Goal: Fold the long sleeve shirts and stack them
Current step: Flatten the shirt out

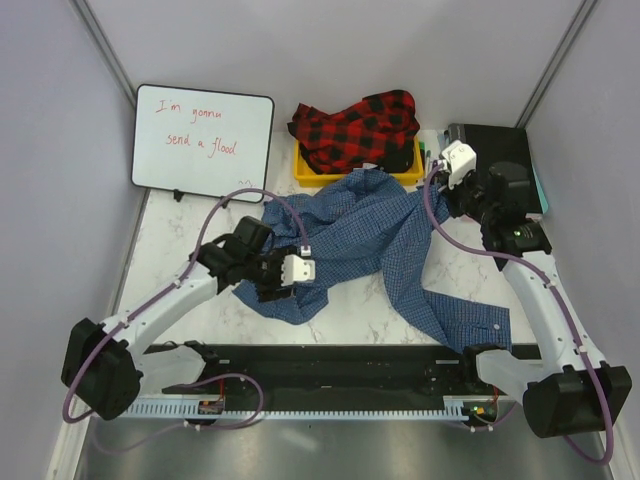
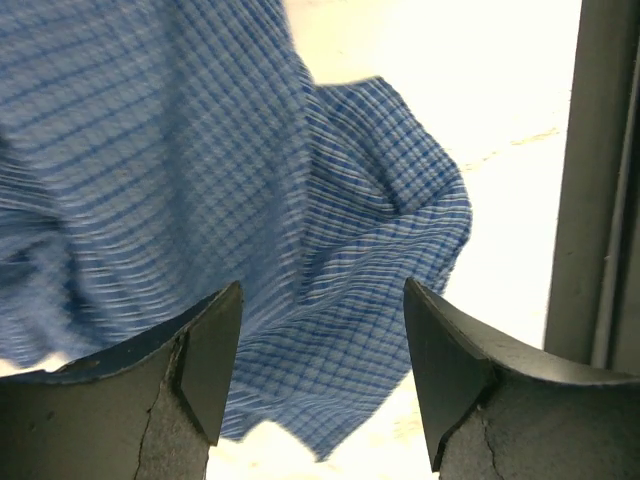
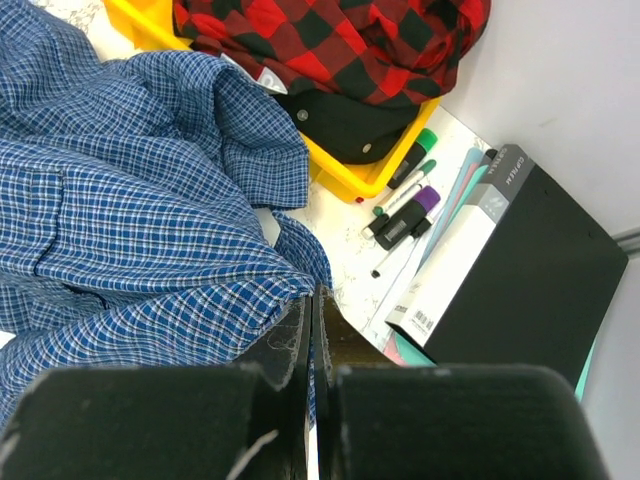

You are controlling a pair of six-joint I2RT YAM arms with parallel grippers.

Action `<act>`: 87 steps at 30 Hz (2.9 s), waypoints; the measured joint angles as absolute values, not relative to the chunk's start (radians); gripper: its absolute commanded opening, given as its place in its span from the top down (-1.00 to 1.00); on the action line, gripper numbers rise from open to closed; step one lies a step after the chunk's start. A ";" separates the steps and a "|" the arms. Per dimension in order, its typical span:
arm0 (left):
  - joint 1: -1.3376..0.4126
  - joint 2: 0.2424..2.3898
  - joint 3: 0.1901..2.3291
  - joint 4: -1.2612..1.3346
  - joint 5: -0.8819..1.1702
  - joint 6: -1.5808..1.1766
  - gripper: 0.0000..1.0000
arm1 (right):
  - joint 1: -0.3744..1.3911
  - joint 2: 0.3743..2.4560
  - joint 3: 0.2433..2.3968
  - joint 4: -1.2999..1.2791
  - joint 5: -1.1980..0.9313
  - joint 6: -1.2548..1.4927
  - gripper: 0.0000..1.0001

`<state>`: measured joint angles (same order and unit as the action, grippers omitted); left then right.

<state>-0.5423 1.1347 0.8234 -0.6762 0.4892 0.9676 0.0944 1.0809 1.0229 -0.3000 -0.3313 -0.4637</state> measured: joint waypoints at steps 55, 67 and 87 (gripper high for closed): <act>0.049 1.264 0.945 -0.933 0.665 1.610 -0.66 | 0.094 1.071 1.002 -0.456 -0.228 -0.307 1.00; -0.098 1.179 0.867 -0.802 0.665 1.326 -0.49 | 0.094 1.060 0.991 -0.428 -0.216 -0.321 1.00; -0.610 1.284 0.672 -0.536 0.326 1.124 0.97 | 0.036 1.369 1.041 -0.415 -0.208 -0.358 -0.46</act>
